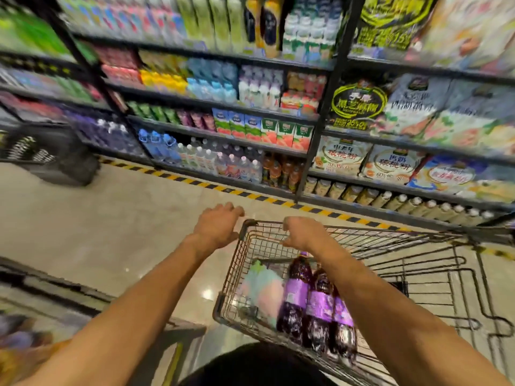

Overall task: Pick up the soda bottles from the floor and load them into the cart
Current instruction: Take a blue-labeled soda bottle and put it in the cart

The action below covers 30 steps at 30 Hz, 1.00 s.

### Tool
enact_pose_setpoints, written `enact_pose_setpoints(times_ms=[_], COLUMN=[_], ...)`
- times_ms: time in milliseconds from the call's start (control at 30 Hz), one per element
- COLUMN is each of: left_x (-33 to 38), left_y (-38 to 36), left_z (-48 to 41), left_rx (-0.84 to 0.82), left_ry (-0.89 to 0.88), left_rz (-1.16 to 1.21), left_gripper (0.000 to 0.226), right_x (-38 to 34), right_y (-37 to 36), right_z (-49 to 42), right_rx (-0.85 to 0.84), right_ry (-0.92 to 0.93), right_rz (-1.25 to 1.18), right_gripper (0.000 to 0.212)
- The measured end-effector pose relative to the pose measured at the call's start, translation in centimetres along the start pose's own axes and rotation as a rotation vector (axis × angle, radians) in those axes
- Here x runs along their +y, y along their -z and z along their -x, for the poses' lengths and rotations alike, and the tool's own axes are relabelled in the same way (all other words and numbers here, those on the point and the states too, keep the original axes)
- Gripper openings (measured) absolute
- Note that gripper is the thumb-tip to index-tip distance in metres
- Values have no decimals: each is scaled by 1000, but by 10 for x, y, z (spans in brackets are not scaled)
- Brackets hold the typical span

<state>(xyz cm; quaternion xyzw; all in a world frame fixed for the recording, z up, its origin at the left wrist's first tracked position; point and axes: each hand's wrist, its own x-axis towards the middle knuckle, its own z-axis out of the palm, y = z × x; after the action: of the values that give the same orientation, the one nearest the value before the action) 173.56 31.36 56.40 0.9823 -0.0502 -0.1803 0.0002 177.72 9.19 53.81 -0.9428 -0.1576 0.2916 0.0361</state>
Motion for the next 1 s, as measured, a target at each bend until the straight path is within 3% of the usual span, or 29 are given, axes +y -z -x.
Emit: enact_pose_setpoints(times_ms=[367,833,1000], left_x=[-26,-36,-32], left_y=[40,-13,-48], left_z=[125,377,484], left_rx=[112,138,131], left_ry=[368,906,1064], left_rz=[-72,46,120], left_gripper=[58,53,57], right_x=[-76,-260,-339], right_y=[67,10,-31], right_z=[29,135,205], right_rx=[81,66,50], right_ry=[378,829,988], right_rz=[235,478,555], right_gripper=[46,54,45])
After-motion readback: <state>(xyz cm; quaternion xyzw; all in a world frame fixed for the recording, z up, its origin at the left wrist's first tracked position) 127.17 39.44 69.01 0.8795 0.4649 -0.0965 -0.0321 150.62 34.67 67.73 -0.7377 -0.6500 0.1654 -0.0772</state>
